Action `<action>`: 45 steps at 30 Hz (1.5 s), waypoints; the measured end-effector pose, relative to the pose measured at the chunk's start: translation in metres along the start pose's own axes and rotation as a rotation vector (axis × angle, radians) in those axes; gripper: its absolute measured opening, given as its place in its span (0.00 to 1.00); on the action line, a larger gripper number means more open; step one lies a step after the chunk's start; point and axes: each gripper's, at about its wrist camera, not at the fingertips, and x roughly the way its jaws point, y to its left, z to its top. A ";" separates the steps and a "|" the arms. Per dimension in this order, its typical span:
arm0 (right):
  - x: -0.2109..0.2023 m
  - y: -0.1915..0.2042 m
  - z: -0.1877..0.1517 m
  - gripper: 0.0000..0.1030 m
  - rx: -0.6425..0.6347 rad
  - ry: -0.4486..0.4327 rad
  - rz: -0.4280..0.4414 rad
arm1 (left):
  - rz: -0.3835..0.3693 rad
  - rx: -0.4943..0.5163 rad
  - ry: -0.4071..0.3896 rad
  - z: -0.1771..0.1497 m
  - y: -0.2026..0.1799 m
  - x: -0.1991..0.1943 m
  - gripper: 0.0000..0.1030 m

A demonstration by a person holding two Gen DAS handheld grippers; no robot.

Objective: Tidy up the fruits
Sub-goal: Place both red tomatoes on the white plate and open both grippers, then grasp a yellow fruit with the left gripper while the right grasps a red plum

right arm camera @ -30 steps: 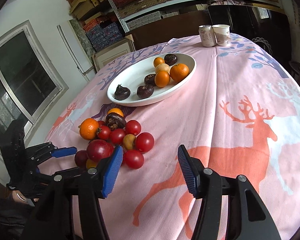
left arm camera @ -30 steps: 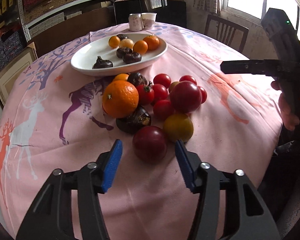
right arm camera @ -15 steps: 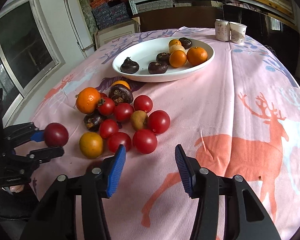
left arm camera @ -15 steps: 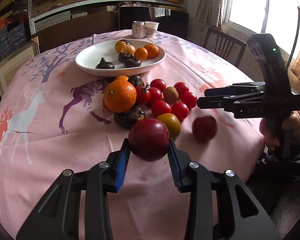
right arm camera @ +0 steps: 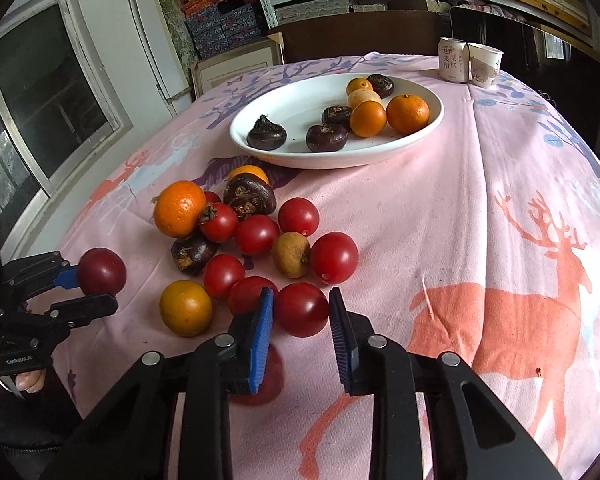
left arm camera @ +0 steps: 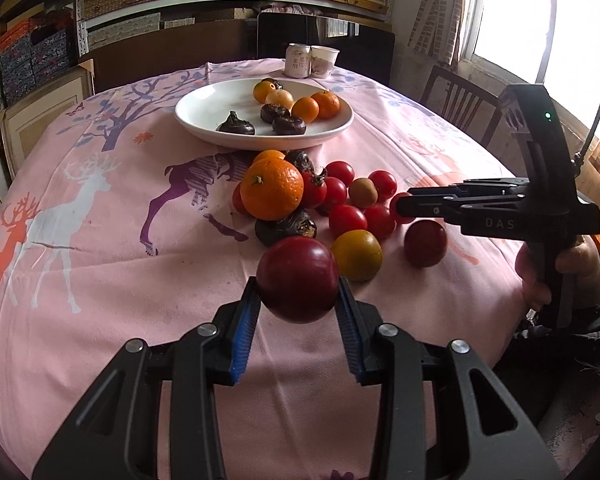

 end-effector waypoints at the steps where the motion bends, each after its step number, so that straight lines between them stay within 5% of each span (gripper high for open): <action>1: -0.005 -0.001 0.000 0.27 0.004 -0.016 0.015 | -0.003 -0.003 -0.006 0.001 0.001 -0.001 0.36; 11: -0.036 -0.029 0.057 0.28 0.076 -0.128 0.078 | -0.001 -0.022 -0.077 0.055 0.015 0.004 0.36; 21: 0.026 -0.062 0.137 0.28 0.176 -0.092 0.058 | -0.004 -0.069 -0.070 0.181 0.054 0.085 0.36; 24: 0.045 -0.066 0.144 0.32 0.185 -0.069 0.042 | 0.010 -0.078 -0.016 0.201 0.063 0.120 0.36; 25: 0.047 -0.066 0.144 0.45 0.191 -0.067 0.044 | 0.016 -0.085 0.011 0.204 0.065 0.129 0.37; 30: 0.024 -0.056 0.131 0.48 0.135 -0.118 0.023 | 0.020 -0.104 0.000 0.189 0.067 0.116 0.60; 37: -0.016 -0.033 0.066 0.48 -0.003 -0.111 -0.001 | 0.010 0.053 -0.040 0.119 0.024 0.043 0.66; 45: -0.033 0.000 -0.004 0.55 -0.132 -0.043 0.007 | 0.009 0.206 0.020 0.033 -0.029 0.017 0.66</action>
